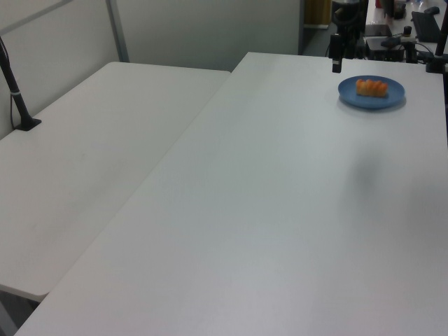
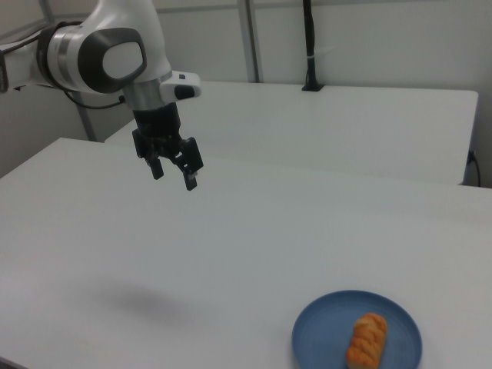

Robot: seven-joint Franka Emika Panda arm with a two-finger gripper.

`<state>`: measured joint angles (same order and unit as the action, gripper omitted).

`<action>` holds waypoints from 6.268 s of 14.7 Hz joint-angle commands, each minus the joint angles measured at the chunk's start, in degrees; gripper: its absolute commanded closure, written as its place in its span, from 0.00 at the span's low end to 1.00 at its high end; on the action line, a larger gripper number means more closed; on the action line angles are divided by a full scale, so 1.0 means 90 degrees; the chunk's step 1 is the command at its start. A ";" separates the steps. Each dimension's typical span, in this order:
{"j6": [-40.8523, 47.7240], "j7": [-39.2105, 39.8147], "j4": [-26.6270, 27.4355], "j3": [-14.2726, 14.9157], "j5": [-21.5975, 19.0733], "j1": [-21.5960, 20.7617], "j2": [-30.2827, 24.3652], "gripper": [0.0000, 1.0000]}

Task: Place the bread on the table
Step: 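Move the open gripper over the orange bread roll on the blue plate, then lower the gripper and close it on the bread roll, then lift the bread roll up off the blue plate, then carry the bread roll away from the plate and lower it to the table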

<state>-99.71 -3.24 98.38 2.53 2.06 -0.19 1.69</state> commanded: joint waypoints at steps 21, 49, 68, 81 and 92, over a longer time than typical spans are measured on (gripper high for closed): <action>-0.0843 0.2566 -0.0189 0.2569 -0.0111 0.0001 0.0944 0.00; -0.3775 0.4442 0.0378 0.2726 -0.0570 0.1164 0.2646 1.00; -0.1245 0.1884 -0.1761 0.1448 -0.0648 0.0139 0.2068 1.00; -0.2172 0.0057 -0.1937 0.0744 -0.0151 -0.1277 0.3366 0.98; -0.3119 -0.0811 -0.1840 0.0676 0.0240 -0.1434 0.3953 0.40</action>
<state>-125.15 -6.59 82.51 8.83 2.46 -12.64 36.10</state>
